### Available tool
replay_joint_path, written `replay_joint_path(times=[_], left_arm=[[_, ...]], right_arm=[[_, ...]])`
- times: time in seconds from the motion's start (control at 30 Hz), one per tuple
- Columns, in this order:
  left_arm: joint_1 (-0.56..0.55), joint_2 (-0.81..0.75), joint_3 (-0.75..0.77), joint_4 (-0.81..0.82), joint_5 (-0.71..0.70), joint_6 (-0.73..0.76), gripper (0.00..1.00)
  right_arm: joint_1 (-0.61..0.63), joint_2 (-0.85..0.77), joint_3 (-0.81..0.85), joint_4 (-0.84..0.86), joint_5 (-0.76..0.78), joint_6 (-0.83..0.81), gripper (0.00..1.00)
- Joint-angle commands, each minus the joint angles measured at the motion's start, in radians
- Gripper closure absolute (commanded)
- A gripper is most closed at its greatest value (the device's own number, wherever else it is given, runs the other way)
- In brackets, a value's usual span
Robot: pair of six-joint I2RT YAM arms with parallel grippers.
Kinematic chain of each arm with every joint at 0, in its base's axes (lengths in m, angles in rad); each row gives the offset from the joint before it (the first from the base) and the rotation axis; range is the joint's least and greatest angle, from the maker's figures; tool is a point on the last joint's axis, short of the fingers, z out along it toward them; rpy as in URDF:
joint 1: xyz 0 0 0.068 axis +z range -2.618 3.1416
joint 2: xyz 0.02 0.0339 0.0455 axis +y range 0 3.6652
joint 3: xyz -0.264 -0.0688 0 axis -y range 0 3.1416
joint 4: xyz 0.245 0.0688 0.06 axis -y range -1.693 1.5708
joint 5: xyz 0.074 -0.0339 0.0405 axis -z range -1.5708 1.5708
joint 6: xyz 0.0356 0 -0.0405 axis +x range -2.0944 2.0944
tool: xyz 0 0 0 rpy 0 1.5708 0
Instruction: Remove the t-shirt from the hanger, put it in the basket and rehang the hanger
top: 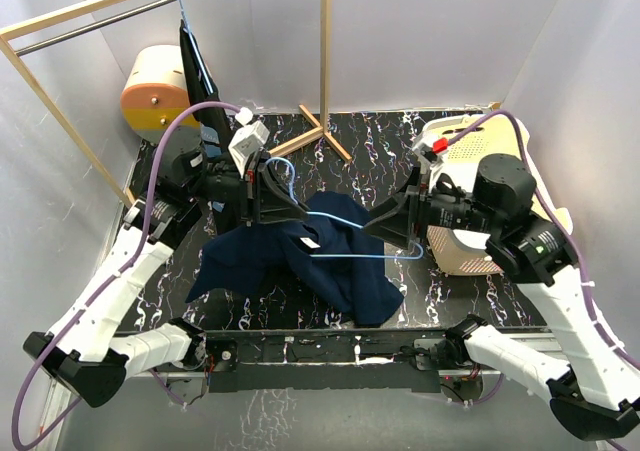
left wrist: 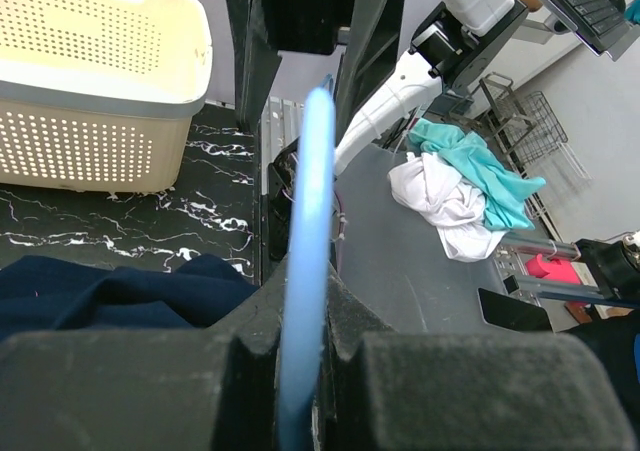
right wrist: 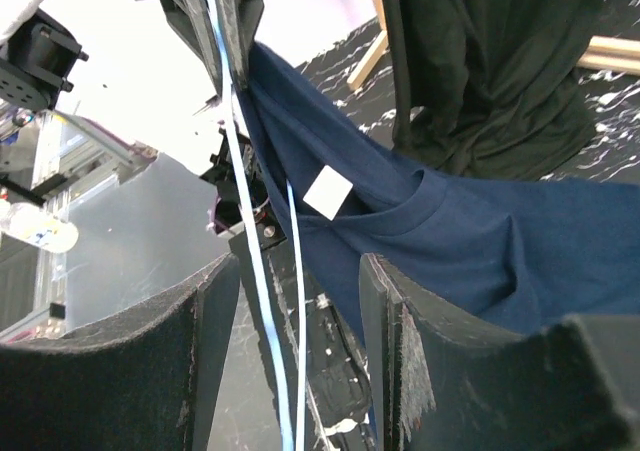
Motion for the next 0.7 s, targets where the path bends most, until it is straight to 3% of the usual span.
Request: replay_joint_path(times=[0.0, 0.17, 0.37, 0.47, 0.57, 0.67], left_arm=[[0.006, 0.005, -0.001, 0.05, 0.015, -0.023, 1.0], [0.006, 0.023, -0.002, 0.099, 0.006, -0.059, 1.0], [0.005, 0.053, -0.004, 0.108, -0.036, -0.066, 0.98], [0.005, 0.06, 0.002, 0.084, -0.096, -0.061, 0.58], [0.005, 0.047, 0.008, 0.045, -0.165, -0.033, 0.4], [0.006, 0.014, 0.006, 0.004, -0.258, 0.018, 0.32]], right_arm=[[-0.004, -0.006, -0.003, 0.046, -0.081, -0.031, 0.46], [-0.003, -0.007, -0.019, 0.005, -0.054, -0.044, 0.49], [-0.004, -0.008, -0.031, -0.056, 0.038, -0.055, 0.91], [-0.004, -0.033, -0.015, -0.116, 0.192, -0.057, 0.92], [-0.004, -0.066, 0.014, -0.183, 0.294, -0.064, 0.92], [-0.004, -0.094, 0.052, -0.252, 0.356, -0.069, 0.92]])
